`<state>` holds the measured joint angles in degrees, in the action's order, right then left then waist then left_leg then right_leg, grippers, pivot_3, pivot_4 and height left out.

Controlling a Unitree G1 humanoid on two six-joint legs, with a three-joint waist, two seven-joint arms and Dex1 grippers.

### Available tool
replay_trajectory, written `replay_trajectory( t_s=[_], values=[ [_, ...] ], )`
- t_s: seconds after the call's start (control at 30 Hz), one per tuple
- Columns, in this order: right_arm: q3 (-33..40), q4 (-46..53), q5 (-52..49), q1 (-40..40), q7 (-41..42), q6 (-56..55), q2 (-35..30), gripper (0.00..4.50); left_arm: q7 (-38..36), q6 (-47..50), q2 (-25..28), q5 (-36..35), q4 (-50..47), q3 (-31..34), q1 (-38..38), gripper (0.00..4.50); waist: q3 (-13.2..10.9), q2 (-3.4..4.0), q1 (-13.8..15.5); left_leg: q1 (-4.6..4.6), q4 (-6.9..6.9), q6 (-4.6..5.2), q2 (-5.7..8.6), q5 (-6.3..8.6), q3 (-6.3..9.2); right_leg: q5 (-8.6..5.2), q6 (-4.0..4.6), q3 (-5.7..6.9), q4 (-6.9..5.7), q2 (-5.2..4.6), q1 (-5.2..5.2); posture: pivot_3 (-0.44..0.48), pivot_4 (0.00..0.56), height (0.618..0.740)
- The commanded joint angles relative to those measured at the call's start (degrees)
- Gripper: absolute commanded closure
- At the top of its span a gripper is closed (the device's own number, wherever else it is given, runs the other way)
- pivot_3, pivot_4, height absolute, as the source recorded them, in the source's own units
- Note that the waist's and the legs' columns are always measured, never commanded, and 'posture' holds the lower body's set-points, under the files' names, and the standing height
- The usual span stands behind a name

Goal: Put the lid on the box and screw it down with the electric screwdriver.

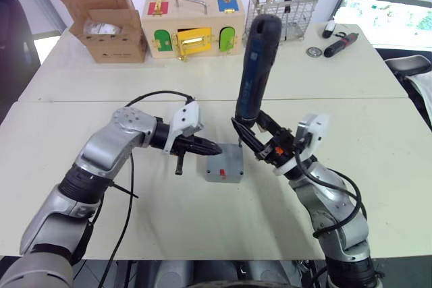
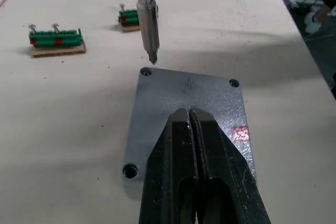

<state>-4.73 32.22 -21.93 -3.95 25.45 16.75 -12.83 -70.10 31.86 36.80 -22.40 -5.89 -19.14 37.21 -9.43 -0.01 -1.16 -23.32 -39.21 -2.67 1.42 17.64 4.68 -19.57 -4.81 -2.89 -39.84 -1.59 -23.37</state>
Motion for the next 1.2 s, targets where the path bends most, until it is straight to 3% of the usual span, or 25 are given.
replay_trajectory(
  t_s=[0.03, 0.7, 1.2],
  values=[
    [-0.1, 1.7, 0.1, -0.5, -0.2, -2.8, 0.6, 2.75, -0.7, -1.9, 0.1, 1.7, -0.5, -0.2, -0.6, 4.5, 0.0, 0.0, 0.0, 0.0, 0.0, 0.0, 0.0, 0.0, 0.0, 0.0, 0.0, 0.0, -0.01, 0.0, -0.01, 0.0, 0.15, 0.74],
    [-2.3, -5.0, 3.1, 1.4, 0.5, -8.4, 1.8, 2.75, -1.0, -7.5, -1.3, 7.2, 2.4, -2.0, -3.5, 4.5, 0.1, -0.04, 0.1, 0.21, -0.02, -0.02, 0.0, -0.01, 0.0, 0.0, 0.0, 0.0, -0.19, 0.0, 0.12, 0.0, 0.15, 0.74],
    [-6.9, -10.6, 8.5, 5.2, 2.0, -8.6, -1.5, 2.75, -1.8, -9.2, -1.0, 10.0, 2.4, -3.8, -4.1, 4.5, 0.9, -0.14, 0.0, 1.22, 0.13, 0.47, -0.03, 0.26, 0.02, -0.04, 0.0, 0.0, -0.09, 0.05, 1.1, 0.0, 0.15, 0.74]
  ],
)
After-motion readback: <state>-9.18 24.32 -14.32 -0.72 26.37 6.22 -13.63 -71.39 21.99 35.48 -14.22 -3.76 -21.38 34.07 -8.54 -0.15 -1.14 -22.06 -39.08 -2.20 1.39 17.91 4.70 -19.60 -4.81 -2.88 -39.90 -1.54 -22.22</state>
